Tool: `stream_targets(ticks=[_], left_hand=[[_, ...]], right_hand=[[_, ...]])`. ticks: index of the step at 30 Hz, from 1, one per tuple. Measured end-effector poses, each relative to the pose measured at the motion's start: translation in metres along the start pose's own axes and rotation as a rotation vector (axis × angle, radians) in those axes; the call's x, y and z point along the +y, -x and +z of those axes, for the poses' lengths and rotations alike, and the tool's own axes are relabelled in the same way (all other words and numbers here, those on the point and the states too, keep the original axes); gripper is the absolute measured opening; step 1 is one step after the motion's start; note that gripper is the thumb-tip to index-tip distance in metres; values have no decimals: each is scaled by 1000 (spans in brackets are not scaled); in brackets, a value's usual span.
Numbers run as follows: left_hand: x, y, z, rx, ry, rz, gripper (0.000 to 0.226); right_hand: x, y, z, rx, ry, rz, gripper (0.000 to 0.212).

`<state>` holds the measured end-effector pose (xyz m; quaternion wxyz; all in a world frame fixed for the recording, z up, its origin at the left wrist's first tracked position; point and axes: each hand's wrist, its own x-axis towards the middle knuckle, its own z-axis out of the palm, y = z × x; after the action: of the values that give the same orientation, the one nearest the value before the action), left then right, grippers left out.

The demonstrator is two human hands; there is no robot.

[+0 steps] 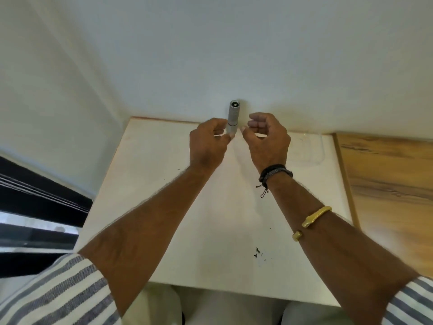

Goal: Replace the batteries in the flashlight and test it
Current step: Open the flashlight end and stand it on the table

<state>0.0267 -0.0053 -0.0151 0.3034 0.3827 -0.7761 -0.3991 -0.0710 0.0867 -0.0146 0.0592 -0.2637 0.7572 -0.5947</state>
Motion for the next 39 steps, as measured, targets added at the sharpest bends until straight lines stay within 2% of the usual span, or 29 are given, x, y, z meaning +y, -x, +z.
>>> stream_targets(ticks=[5,10,17,21,24,26,30,34,39], left_hand=[[18,44,-13,-2,-1,3,32],[36,98,-11,-88,53,28,30],[48,156,30,-333,65,116,33],[49,172,61,-522,-89,188,37],[53,177,78,-595,-207,242,38],[54,178,86,-626,-277,292,38],[53,176,90,-640,-374,351,23],[48,176,88,-636,-481,446,23],[45,176,81,-642,-486,459,21]], right_hand=[[-20,36,-34,26,-51,52,20],[-27,78,-84,37,-35,101,15],[0,122,-158,108,159,264,12],[24,139,-184,108,352,336,17],[38,145,-187,60,461,354,20],[43,147,-185,33,541,345,23],[47,146,-181,-11,646,392,28],[46,144,-178,-53,661,408,25],[44,140,-177,-118,664,438,20]])
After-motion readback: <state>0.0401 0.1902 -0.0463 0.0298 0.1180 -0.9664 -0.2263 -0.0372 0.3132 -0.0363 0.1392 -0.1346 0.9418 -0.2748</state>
